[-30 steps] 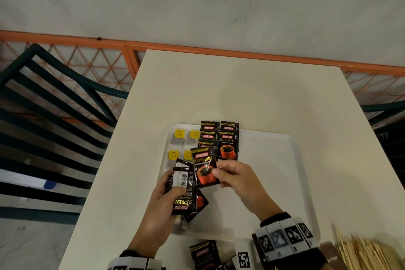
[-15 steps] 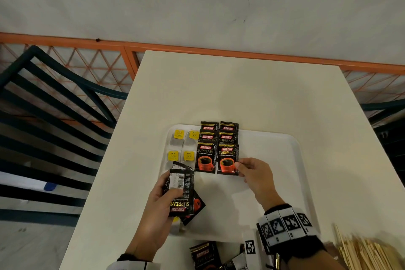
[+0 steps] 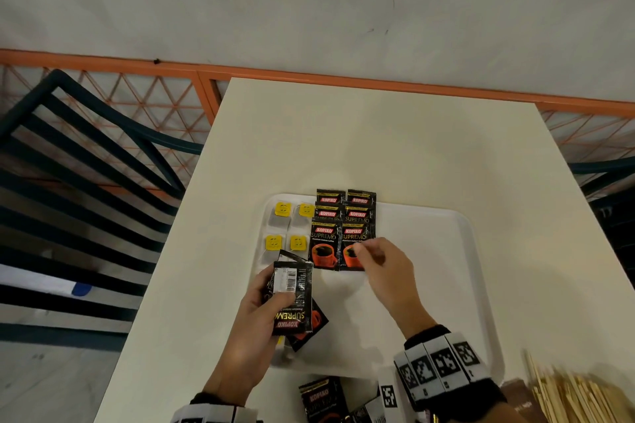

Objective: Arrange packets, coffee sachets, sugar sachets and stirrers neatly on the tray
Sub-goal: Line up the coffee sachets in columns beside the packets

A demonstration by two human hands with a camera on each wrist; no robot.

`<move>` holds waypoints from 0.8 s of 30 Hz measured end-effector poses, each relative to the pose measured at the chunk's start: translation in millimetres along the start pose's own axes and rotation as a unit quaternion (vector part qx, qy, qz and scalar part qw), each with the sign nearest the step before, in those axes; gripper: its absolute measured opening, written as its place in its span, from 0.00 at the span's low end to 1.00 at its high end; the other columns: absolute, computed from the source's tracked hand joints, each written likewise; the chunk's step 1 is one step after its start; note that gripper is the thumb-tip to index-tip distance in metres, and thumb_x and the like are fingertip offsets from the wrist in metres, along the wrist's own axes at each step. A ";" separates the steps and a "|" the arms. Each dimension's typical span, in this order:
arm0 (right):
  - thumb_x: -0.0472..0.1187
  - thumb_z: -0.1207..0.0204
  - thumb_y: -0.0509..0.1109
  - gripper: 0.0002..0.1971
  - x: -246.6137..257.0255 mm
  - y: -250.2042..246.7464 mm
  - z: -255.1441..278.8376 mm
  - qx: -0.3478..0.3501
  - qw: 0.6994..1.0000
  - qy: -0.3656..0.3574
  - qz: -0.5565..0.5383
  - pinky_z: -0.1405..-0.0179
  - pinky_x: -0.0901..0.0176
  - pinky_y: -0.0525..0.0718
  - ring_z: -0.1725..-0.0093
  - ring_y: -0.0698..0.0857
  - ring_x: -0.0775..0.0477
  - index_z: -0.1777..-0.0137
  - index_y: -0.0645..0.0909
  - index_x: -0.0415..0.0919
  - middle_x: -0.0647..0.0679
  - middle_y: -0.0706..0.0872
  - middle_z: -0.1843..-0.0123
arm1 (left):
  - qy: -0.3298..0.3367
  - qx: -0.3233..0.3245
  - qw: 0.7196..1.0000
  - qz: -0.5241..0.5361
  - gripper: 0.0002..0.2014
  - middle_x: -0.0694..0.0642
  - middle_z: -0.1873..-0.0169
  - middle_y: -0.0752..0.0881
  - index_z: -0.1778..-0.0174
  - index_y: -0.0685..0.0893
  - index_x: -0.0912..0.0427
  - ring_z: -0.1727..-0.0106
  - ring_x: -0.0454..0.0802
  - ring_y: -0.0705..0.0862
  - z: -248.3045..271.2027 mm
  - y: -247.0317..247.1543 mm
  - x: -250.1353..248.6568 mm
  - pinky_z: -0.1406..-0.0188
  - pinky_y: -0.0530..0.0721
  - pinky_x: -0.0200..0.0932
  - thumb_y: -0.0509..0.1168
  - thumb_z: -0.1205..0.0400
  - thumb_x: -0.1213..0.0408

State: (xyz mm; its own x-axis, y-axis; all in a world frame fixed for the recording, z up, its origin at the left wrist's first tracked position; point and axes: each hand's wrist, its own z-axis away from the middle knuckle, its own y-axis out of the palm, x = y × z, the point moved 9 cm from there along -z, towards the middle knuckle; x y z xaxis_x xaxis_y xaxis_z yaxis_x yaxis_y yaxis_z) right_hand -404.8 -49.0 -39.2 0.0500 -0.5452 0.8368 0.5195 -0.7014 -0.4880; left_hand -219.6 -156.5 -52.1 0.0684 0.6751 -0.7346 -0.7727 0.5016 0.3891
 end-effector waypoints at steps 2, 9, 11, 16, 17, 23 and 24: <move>0.48 0.24 0.69 0.07 15.3 20.0 14.0 0.092 0.995 -0.021 -0.025 0.63 0.76 0.75 0.61 0.81 0.58 0.53 0.82 0.46 0.55 0.85 0.59 | 0.006 0.000 1.000 -0.004 0.22 0.59 0.52 0.89 0.36 0.79 0.56 0.57 0.53 0.89 0.2 2.3 -0.1 0.64 0.88 0.45 0.60 0.22 0.81; 0.45 0.28 0.73 0.09 25.6 48.0 34.0 0.215 0.976 -0.027 -0.021 0.67 0.79 0.75 0.65 0.77 0.60 0.49 0.83 0.45 0.57 0.81 0.61 | 0.022 0.018 1.000 -0.011 0.16 0.55 0.53 0.91 0.41 0.82 0.55 0.54 0.50 0.90 4.7 11.8 -3.1 0.59 0.89 0.42 0.64 0.23 0.72; 0.43 0.27 0.73 0.10 22.8 43.9 31.9 0.202 0.979 -0.019 -0.036 0.67 0.76 0.74 0.66 0.75 0.60 0.46 0.84 0.43 0.56 0.78 0.64 | 0.022 0.021 1.000 -0.008 0.14 0.56 0.52 0.91 0.41 0.82 0.55 0.53 0.50 0.90 6.4 11.4 -3.8 0.61 0.89 0.41 0.64 0.23 0.68; 0.36 0.23 0.68 0.09 21.8 31.1 31.2 0.204 0.955 0.027 -0.213 0.76 0.68 0.71 0.75 0.77 0.56 0.45 0.80 0.37 0.48 0.82 0.73 | 0.026 0.015 0.999 -0.012 0.15 0.58 0.49 0.90 0.40 0.82 0.57 0.53 0.48 0.89 8.8 6.3 -3.5 0.55 0.85 0.44 0.63 0.22 0.66; 0.36 0.22 0.67 0.06 24.4 28.4 32.2 0.207 0.945 0.030 -0.252 0.76 0.66 0.72 0.74 0.80 0.53 0.47 0.80 0.37 0.46 0.86 0.72 | 0.029 0.014 0.999 -0.013 0.15 0.57 0.50 0.90 0.40 0.82 0.57 0.54 0.47 0.89 8.8 5.2 -3.8 0.56 0.84 0.42 0.63 0.23 0.65; 0.46 0.20 0.60 0.15 17.9 19.7 30.2 0.177 0.917 0.097 -0.344 0.70 0.62 0.78 0.66 0.87 0.45 0.59 0.82 0.36 0.35 0.90 0.59 | 0.041 -0.007 0.999 -0.017 0.10 0.53 0.58 0.92 0.44 0.83 0.58 0.60 0.46 0.90 8.7 -4.5 -5.6 0.66 0.87 0.37 0.60 0.18 0.68; 0.47 0.21 0.61 0.16 15.8 20.7 29.6 0.173 0.921 0.100 -0.334 0.69 0.62 0.78 0.66 0.86 0.46 0.60 0.83 0.36 0.35 0.90 0.60 | 0.041 -0.012 0.999 -0.018 0.10 0.53 0.58 0.92 0.45 0.83 0.57 0.60 0.46 0.90 9.1 -6.4 -5.7 0.67 0.87 0.37 0.60 0.18 0.68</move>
State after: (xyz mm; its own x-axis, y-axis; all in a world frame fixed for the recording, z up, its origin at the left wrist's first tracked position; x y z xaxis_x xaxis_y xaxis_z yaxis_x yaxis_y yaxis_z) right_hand -368.1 -58.5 -28.7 -0.5198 -0.1430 0.8423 0.6204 -0.7410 0.2571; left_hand -209.3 -158.7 -45.3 0.0445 0.6097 -0.7913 -0.7852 0.5111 0.3496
